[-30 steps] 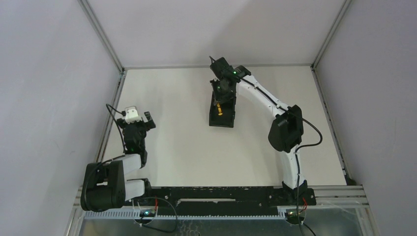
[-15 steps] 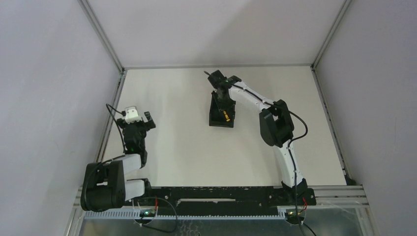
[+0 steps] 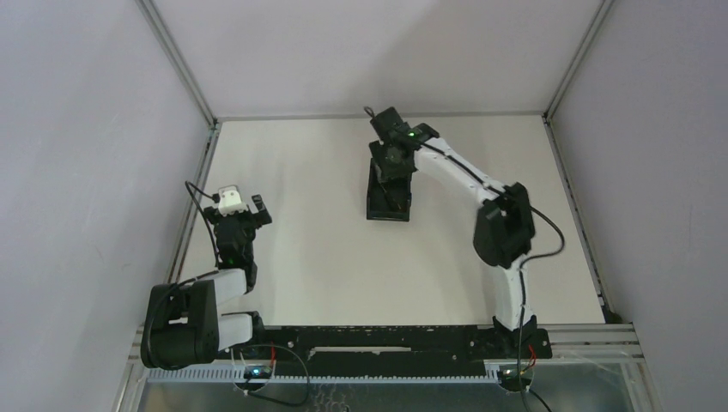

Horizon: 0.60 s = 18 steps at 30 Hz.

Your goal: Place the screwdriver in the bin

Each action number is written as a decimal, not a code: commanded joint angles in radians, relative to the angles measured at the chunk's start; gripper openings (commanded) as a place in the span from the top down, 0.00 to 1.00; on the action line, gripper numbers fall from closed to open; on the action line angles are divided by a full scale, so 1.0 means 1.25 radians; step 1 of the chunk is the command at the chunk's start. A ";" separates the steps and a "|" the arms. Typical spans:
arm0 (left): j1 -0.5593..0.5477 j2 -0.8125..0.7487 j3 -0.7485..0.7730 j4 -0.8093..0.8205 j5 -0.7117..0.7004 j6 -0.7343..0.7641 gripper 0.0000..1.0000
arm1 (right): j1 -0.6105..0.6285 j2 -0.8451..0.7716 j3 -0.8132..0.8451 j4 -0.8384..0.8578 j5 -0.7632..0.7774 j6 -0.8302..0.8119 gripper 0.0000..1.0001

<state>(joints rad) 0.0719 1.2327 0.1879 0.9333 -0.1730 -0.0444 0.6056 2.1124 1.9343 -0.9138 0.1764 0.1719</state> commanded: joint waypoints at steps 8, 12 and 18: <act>-0.004 0.000 0.034 0.028 -0.004 0.013 0.00 | -0.057 -0.513 -0.388 0.268 -0.086 -0.011 0.00; -0.005 0.000 0.035 0.028 -0.004 0.012 0.00 | -0.103 -0.675 -0.574 0.354 -0.102 0.008 0.00; -0.005 0.000 0.034 0.028 -0.004 0.012 0.00 | -0.131 -0.842 -0.828 0.478 -0.034 0.028 0.00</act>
<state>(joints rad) 0.0719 1.2327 0.1879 0.9333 -0.1734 -0.0444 0.4564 1.1549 1.0451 -0.4721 0.0856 0.1703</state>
